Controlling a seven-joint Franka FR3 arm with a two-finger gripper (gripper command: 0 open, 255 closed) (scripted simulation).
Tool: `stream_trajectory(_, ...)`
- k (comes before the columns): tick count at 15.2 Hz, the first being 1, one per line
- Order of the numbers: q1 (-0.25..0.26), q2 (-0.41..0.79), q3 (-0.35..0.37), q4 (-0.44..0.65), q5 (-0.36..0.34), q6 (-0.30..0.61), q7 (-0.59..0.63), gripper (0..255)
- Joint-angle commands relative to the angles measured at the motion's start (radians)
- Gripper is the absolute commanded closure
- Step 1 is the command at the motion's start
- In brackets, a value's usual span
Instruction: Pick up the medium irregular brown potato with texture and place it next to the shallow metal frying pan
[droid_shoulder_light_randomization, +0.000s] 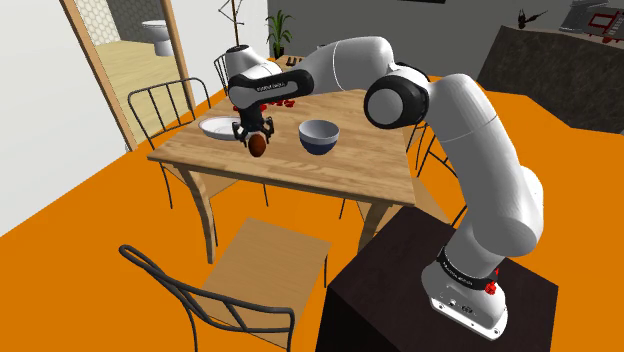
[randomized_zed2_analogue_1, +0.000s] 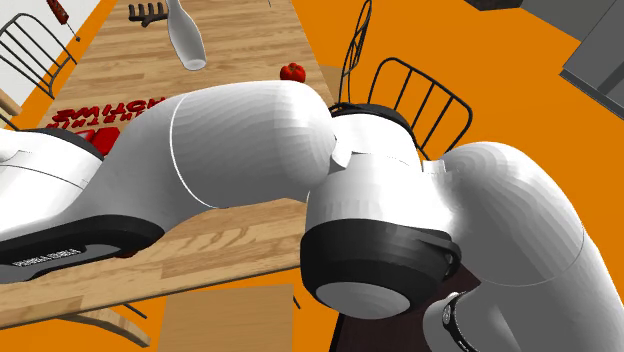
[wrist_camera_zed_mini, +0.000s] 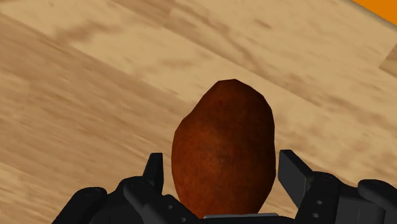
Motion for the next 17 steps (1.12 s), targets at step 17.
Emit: stream_trajectory(17, 0.013, -0.022, 0.004, 0.088, 0.006, -0.11, -0.008, 0)
